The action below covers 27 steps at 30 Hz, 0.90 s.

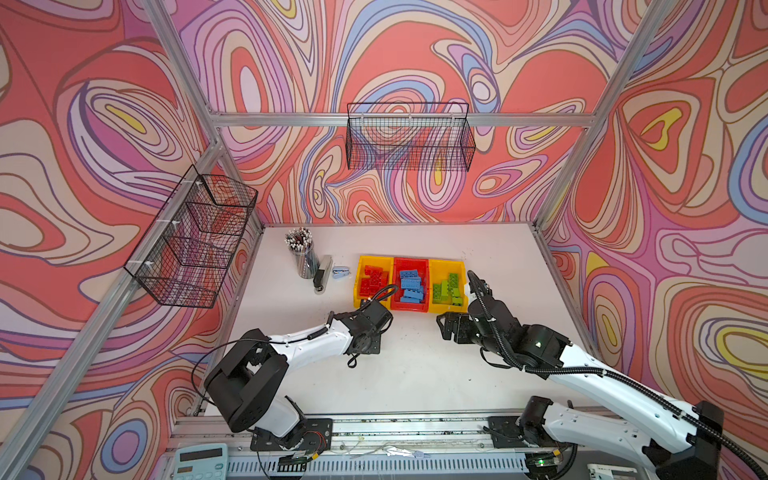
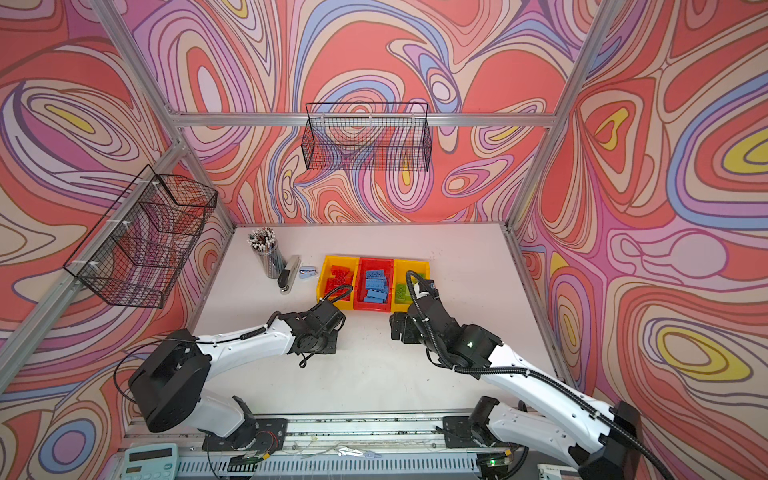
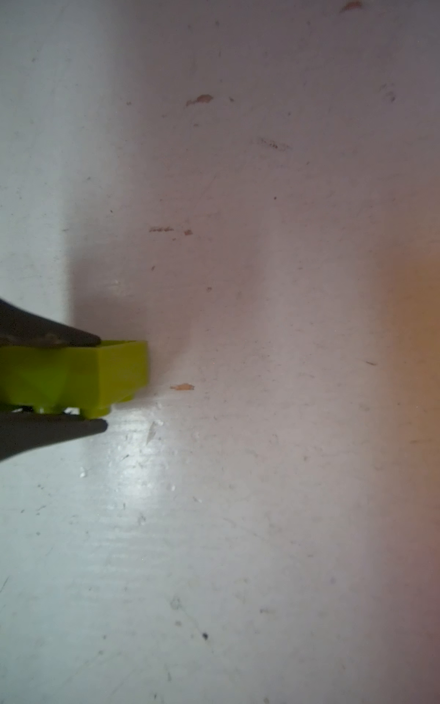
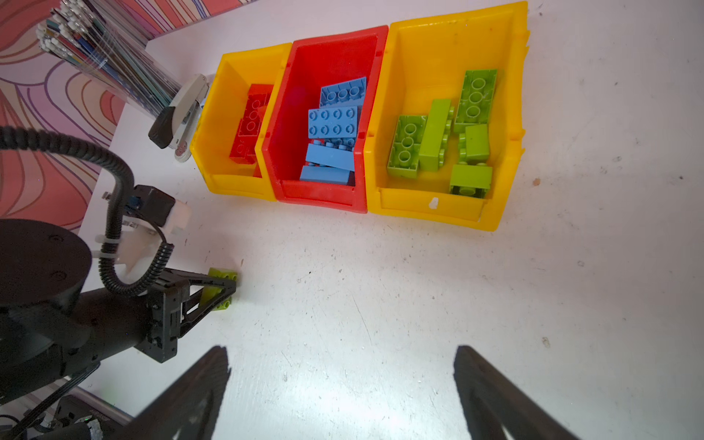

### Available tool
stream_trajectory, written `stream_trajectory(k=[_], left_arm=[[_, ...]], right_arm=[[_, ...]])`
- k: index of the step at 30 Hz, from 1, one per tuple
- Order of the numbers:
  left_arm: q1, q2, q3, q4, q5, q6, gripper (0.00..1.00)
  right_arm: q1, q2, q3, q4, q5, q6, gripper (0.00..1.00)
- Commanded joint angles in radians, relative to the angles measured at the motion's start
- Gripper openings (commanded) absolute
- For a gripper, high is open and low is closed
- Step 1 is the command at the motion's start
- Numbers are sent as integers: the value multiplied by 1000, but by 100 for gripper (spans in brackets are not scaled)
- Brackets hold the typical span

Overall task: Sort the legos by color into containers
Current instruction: 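Carry the lime-green brick to the far yellow bin and release it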

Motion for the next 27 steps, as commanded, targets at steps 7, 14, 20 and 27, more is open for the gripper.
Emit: stream_trajectory(k=[7, 14, 20, 27], left_arm=[[-7, 41, 145, -101, 19, -8, 0], [-50, 187, 495, -171, 14, 53, 0], [-93, 456, 937, -244, 49, 133, 0], [-88, 712, 1277, -272, 6, 210, 2]], right_arm=[[5, -106, -31, -46, 75, 6, 97], [5, -171, -44, -50, 95, 7, 98], [5, -187, -43, -84, 112, 9, 98], [5, -229, -29, -127, 134, 18, 98]])
